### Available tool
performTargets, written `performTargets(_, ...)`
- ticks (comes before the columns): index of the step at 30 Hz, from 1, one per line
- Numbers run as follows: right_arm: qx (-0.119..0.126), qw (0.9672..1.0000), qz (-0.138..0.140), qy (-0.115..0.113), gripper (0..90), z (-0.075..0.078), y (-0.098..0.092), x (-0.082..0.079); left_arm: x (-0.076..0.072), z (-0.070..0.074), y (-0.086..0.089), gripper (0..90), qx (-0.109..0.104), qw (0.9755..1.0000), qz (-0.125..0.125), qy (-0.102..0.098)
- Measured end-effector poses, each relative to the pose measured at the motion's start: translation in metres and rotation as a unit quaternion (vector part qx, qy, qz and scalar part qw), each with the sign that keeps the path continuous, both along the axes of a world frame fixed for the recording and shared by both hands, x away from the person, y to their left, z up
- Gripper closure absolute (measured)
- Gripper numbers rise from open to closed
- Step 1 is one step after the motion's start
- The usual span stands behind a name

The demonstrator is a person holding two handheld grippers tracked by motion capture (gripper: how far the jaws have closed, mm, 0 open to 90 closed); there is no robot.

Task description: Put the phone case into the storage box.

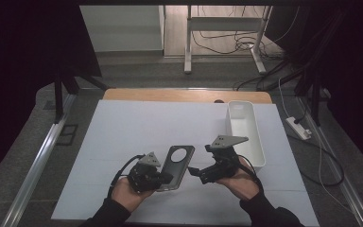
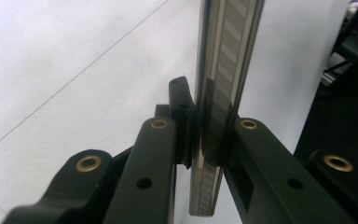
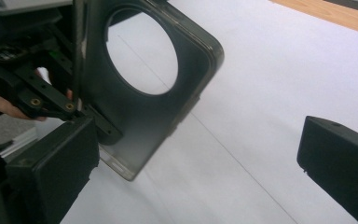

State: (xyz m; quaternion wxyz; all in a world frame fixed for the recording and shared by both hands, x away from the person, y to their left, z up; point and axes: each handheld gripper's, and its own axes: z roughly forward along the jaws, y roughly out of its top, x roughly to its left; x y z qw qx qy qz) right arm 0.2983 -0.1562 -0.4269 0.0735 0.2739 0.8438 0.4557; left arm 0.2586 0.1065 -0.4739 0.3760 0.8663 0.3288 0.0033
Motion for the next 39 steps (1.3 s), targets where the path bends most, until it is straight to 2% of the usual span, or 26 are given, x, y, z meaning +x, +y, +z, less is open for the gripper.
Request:
performTargets(3, -0.009, 0.9999, -0.004, 0.004, 0.0, 0.0, -0.002, 0.001, -0.001, 0.0, -0.001, 84.4, -0.004, 1.0, -0.001, 0.006)
performTargets(9, 0.01, 0.9999, -0.001, 0.009, 0.0, 0.004, -0.005, 0.002, -0.001, -0.001, -0.001, 84.4, -0.022, 0.9995, -0.009, 0.02)
performTargets(10, 0.017, 0.9998, 0.001, 0.014, 0.0, 0.006, -0.006, 0.002, -0.001, -0.002, 0.0, 84.3, -0.036, 0.9989, -0.014, 0.027)
performTargets(13, 0.019, 0.9997, 0.004, 0.013, 0.0, 0.009, -0.007, 0.001, -0.001, -0.003, 0.0, 84.3, -0.045, 0.9984, -0.017, 0.032)
performTargets(17, 0.019, 0.9995, -0.003, 0.024, 0.0, 0.012, -0.008, 0.001, -0.003, -0.004, -0.001, 84.3, -0.058, 0.9972, -0.025, 0.04)
performTargets(22, 0.02, 0.9995, -0.001, 0.025, 0.8, 0.016, -0.008, -0.001, -0.005, -0.005, -0.004, 84.3, -0.062, 0.9965, -0.037, 0.043)
performTargets(23, 0.019, 0.9995, -0.004, 0.024, 3.4, 0.017, -0.008, -0.002, -0.006, -0.005, -0.004, 84.3, -0.064, 0.9963, -0.037, 0.043)
performTargets(25, 0.021, 0.9996, -0.006, 0.018, 16.3, 0.02, -0.009, -0.003, -0.006, -0.005, -0.005, 84.3, -0.066, 0.9961, -0.039, 0.044)
performTargets(31, 0.042, 0.999, 0.007, 0.011, 46.4, 0.025, -0.017, -0.002, -0.008, -0.005, -0.006, 84.4, -0.073, 0.9951, -0.051, 0.043)
performTargets(35, 0.047, 0.9987, 0.017, 0.003, 59.1, 0.025, -0.017, -0.004, -0.008, -0.005, -0.007, 84.3, -0.08, 0.9943, -0.055, 0.045)
performTargets(39, 0.051, 0.9984, 0.025, 0.006, 68.4, 0.024, -0.017, -0.004, -0.008, -0.005, -0.007, 84.4, -0.082, 0.994, -0.058, 0.043)
